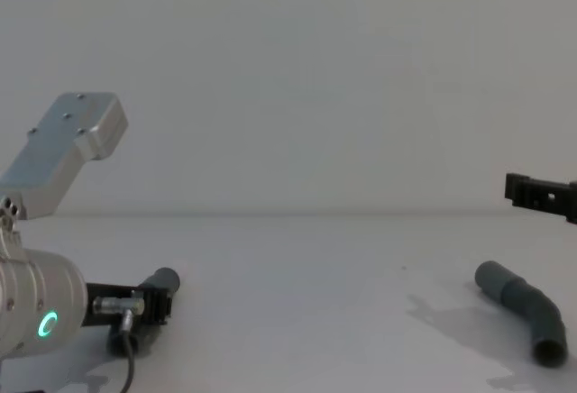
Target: Use both hands to pick up one end of the pipe from the table, align the ends, and insert them.
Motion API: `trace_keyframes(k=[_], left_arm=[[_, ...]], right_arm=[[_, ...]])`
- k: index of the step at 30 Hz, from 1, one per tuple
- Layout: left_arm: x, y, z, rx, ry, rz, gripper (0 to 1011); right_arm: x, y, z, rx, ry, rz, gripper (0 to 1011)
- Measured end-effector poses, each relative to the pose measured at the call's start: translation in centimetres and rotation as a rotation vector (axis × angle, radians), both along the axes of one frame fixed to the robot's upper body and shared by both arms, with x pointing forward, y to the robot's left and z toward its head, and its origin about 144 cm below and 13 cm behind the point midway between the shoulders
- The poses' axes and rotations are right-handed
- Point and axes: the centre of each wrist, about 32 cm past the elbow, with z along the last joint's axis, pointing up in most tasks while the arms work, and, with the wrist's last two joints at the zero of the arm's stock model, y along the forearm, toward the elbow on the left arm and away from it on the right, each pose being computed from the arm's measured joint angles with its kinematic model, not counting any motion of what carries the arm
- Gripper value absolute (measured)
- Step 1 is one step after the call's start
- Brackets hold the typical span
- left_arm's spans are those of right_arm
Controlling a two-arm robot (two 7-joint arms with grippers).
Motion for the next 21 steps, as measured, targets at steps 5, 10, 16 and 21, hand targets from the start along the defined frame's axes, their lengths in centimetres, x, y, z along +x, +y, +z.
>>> trace_keyframes(k=[5, 10, 16, 21], left_arm=[[0.0, 0.0, 0.0, 0.000, 0.000, 0.000, 293], [0.0, 0.0, 0.0, 0.000, 0.000, 0.000, 293], [0.0, 0.0, 0.0, 0.000, 0.000, 0.000, 293], [0.0, 0.0, 0.0, 0.000, 0.000, 0.000, 293]], right_arm=[[-0.3, 0.1, 0.7, 0.002, 0.057, -0.008, 1004], [-0.5, 0.3, 1.4, -0.009, 0.107, -0.014, 1004], [-0.7, 0.5, 1.7, -0.030, 0.150, -0.022, 1004], [-0.5, 0.7, 1.9, -0.057, 0.165, -0.031, 1004]])
